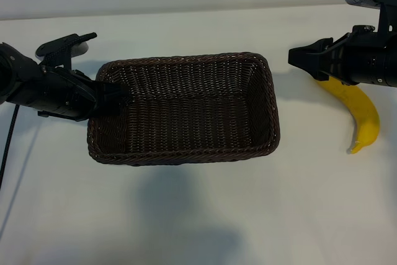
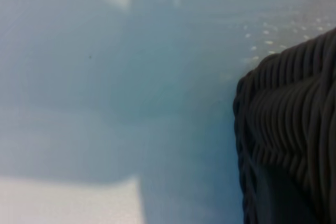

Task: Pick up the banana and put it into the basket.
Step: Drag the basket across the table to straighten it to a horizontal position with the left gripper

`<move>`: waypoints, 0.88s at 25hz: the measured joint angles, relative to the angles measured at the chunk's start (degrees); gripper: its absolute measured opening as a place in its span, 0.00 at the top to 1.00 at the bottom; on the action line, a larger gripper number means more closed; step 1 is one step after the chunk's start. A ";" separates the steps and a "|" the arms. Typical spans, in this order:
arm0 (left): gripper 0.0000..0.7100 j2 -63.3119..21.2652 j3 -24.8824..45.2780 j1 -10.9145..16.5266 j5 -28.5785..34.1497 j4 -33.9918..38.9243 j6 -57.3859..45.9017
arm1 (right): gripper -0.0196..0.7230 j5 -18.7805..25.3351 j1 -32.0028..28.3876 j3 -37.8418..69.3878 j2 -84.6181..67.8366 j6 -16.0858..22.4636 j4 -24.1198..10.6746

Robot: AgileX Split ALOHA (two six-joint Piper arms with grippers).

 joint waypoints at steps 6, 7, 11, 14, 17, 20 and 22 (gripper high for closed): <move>0.72 0.00 0.00 0.00 0.06 -0.27 -0.11 | 0.28 0.00 0.00 0.00 0.00 0.23 0.00; 0.67 0.00 0.00 0.00 0.18 -0.32 -0.10 | 0.28 0.00 0.00 0.00 0.00 0.22 0.00; 0.47 0.00 0.00 0.00 1.30 -0.32 -0.12 | 0.28 0.00 0.00 0.00 0.00 0.40 0.00; 0.32 0.00 0.00 0.00 1.50 -0.27 0.01 | 0.28 0.00 0.00 0.00 0.00 0.47 0.00; 0.21 0.00 0.00 0.00 1.62 -0.27 -0.04 | 0.28 0.00 0.00 0.00 0.00 0.71 0.00; 0.19 0.00 0.00 0.00 1.62 -0.27 -0.04 | 0.28 0.00 0.00 0.00 0.00 0.82 0.00; 0.19 0.00 0.00 0.00 1.73 -0.27 -0.09 | 0.28 0.00 0.00 0.00 0.00 0.96 0.00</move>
